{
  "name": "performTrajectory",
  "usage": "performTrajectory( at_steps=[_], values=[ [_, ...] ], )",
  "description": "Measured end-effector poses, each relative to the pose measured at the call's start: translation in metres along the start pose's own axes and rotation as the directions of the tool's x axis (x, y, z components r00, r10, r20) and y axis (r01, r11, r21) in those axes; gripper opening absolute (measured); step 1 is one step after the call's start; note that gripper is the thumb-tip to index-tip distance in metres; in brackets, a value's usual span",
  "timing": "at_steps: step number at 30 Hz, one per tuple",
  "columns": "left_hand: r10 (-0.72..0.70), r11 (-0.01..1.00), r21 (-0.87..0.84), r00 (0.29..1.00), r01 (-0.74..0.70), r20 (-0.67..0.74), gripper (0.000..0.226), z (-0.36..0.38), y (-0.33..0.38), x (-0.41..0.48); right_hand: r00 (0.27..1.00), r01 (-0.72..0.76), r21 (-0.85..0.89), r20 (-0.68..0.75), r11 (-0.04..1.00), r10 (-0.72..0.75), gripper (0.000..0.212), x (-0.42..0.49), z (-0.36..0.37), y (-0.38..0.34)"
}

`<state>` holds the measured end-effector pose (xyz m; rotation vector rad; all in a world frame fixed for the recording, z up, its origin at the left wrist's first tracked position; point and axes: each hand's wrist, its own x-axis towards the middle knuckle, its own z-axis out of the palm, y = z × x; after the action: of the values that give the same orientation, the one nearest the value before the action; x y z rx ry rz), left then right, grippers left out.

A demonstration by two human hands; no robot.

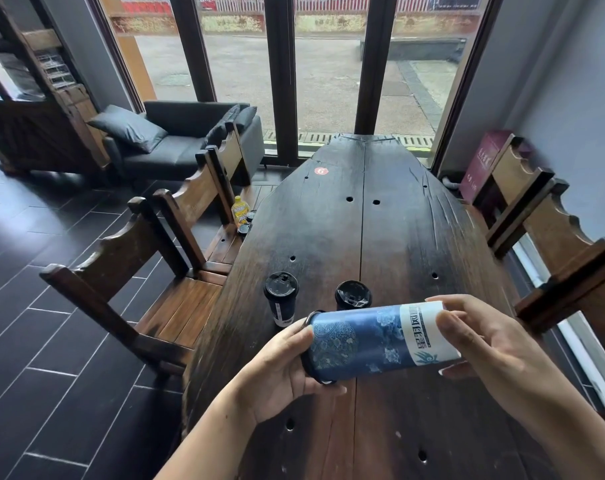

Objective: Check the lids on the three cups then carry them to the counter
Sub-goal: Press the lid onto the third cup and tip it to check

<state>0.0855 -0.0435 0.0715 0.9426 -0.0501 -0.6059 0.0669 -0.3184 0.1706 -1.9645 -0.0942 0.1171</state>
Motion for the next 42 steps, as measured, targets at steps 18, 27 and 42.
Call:
performTrajectory(
  at_steps=[18, 27, 42],
  values=[
    [-0.254, 0.945, 0.19, 0.964, 0.265, -0.08, 0.082, -0.01, 0.011, -0.002, 0.994, 0.105, -0.202, 0.007, 0.974, -0.106, 0.052, 0.003, 0.007, 0.005],
    [-0.258, 0.955, 0.134, 0.963, 0.266, -0.072, 0.064, -0.013, 0.009, 0.0, 0.992, 0.125, -0.206, 0.05, 0.971, -0.117, 0.048, 0.005, 0.006, 0.007],
    [-0.029, 0.991, 0.126, 0.998, 0.037, -0.059, 0.077, -0.018, 0.004, -0.001, 1.0, 0.018, -0.113, -0.005, 0.993, -0.018, 0.074, 0.009, 0.004, 0.008]
  ],
)
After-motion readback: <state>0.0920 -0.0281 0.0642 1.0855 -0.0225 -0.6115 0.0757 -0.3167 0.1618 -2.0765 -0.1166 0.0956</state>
